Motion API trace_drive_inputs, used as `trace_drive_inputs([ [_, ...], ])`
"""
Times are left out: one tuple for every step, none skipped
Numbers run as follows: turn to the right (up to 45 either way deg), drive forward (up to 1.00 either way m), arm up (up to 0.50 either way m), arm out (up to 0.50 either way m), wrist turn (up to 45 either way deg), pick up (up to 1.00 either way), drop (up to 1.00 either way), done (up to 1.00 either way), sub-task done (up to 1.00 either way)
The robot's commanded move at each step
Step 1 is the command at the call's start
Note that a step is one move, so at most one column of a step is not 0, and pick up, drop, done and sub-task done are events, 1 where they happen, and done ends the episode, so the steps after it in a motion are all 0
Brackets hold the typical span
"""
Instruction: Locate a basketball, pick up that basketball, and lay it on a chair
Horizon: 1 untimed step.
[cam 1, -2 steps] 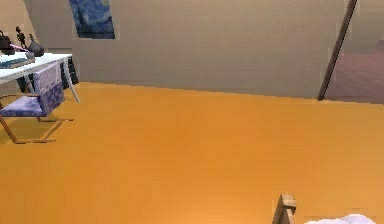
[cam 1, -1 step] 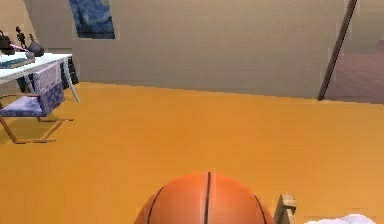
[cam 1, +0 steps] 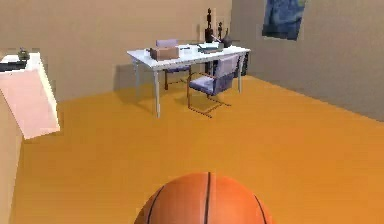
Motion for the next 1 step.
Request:
trace_drive_inputs([
  [-21.0, 0.0, 0.0, 0.0, 0.0, 0.0, 0.0, 0.0, 0.0],
])
